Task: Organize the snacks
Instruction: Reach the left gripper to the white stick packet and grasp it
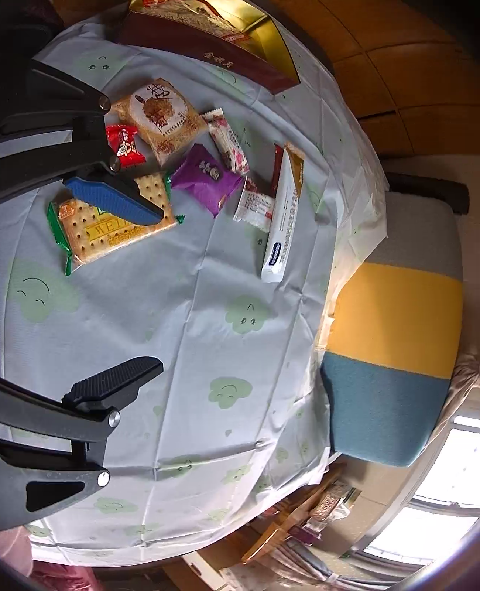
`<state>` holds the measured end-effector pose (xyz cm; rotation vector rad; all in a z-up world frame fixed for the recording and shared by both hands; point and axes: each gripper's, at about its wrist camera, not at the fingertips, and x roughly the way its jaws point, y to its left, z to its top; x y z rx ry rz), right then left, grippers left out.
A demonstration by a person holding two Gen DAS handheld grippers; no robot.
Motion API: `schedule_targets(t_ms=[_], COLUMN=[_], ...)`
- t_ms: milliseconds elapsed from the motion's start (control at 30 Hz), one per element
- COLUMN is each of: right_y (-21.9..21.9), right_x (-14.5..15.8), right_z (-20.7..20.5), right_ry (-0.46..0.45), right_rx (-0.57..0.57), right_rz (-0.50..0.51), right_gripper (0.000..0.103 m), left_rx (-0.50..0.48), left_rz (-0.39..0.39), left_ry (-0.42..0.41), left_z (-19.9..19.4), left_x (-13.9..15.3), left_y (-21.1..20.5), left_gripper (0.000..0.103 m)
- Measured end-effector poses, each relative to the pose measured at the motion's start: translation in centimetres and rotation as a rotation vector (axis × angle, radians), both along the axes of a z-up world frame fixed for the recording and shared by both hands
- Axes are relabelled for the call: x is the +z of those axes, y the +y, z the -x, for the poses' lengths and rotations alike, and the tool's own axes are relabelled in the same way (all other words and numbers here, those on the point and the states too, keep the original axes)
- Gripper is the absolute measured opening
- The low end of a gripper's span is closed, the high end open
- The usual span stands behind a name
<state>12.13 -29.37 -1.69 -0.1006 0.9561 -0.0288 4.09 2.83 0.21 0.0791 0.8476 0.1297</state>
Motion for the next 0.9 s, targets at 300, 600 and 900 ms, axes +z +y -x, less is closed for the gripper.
schedule_targets(t_ms=[300,600,900], right_y=[-0.8,-0.8,-1.5], right_x=[0.2,0.0,0.0], right_z=[-0.1,-0.2,-0.3], right_ry=[0.019,0.043,0.066], right_rx=[-0.021,-0.026,-0.049], right_rz=[-0.058,-0.081,-0.136], right_gripper=[0.075,0.075,0.075], left_rx=[-0.091,-0.298,-0.572], left_rz=[-0.04,-0.059,-0.157], left_ry=[0.001,0.026,0.023], left_z=[-1.7,-4.9,-11.6], left_x=[0.7,1.4,2.5], left_y=[-3.5,-8.0,-15.1], left_gripper=[0.059,0.059,0.059])
